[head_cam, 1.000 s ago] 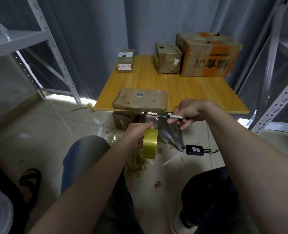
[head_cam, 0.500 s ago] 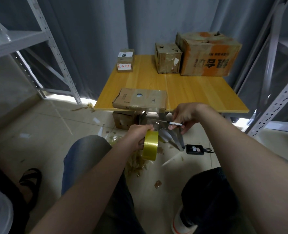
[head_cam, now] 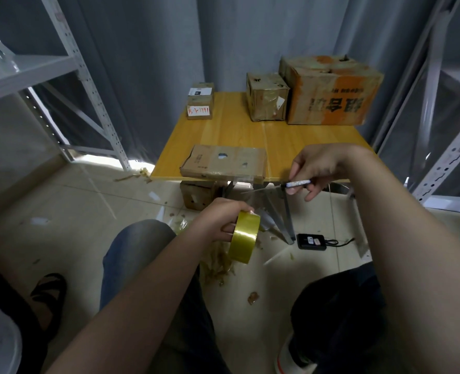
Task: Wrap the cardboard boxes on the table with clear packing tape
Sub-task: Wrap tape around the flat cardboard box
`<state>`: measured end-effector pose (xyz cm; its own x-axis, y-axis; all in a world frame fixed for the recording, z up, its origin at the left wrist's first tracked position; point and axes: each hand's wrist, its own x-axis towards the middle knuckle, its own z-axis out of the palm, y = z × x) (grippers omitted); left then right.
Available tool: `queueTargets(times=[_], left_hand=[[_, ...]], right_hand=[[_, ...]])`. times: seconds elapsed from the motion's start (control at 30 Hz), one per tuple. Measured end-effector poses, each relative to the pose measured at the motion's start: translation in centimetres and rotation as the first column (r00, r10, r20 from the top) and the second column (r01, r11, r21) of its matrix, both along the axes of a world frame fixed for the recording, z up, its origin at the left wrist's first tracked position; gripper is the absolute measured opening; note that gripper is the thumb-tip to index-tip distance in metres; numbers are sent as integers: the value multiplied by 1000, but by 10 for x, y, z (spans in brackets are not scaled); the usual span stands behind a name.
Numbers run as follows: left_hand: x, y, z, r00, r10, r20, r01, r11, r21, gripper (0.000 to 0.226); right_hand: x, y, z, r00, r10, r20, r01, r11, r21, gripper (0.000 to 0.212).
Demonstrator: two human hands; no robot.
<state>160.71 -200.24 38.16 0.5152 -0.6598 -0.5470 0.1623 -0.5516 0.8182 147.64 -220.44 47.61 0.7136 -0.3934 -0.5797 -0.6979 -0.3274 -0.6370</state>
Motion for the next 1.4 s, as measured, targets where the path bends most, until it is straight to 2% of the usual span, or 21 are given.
queueTargets(times=[0.1,0.17,0.23,0.3,0.37,0.43,0.5,0.57,0.63,0.73,0.83,0.97,1.03,1.07,1.13,1.2,1.33,1.4], left_hand=[[3,0,9,993,-110,38,108,992,71,19],[4,-1,11,976,-196,94,183,974,131,28],[2,-2,15,959,-252,131,229,959,166,26],[-3,-3,21,956,-257,139,235,959,158,17],[-5,-6,27,963,-233,135,217,968,123,16],[-6,-9,34,972,-203,120,194,977,84,23],[-7,-11,42,974,-196,114,192,980,45,27],[-8,-12,54,973,-200,112,201,980,5,27],[-6,-12,67,973,-206,108,211,976,-43,25],[0,-16,89,973,-205,109,220,964,-151,22],[12,-26,112,980,-147,133,181,937,-297,18],[31,-47,134,966,-23,256,139,884,-446,17],[42,-59,139,937,42,346,138,867,-478,17],[48,-65,140,921,66,384,141,862,-487,17],[60,-79,140,890,113,443,141,853,-502,18],[71,-93,138,863,151,482,146,839,-525,19],[91,-119,130,835,188,517,166,810,-563,27],[101,-130,125,840,197,506,160,801,-577,31]], right_hand=[[-8,-13,4,999,-36,5,36,998,48,32],[-8,-19,5,992,-101,74,95,992,84,28],[-5,-21,5,974,-166,157,151,983,102,33],[-1,-19,-1,938,-252,237,228,966,126,48],[6,-15,-11,880,-361,308,339,933,126,52],[11,-16,-26,825,-452,338,476,879,13,40],[12,-23,-42,807,-478,346,567,791,-230,39],[11,-28,-52,832,-456,317,555,686,-471,43],[11,-28,-54,863,-428,269,496,612,-616,43],[16,-30,-47,891,-412,191,423,601,-678,40],[26,-34,-37,910,-394,126,364,618,-697,27],[38,-44,-21,917,-364,164,363,588,-722,30],[45,-47,-8,892,-320,320,452,609,-652,35],[51,-49,-1,846,-293,446,514,668,-537,38],[61,-44,15,674,-313,670,560,807,-187,42],[72,-41,30,561,-365,743,499,865,48,38],[97,-53,35,565,-327,758,425,902,73,33],[110,-63,30,525,-360,771,434,893,121,31]])
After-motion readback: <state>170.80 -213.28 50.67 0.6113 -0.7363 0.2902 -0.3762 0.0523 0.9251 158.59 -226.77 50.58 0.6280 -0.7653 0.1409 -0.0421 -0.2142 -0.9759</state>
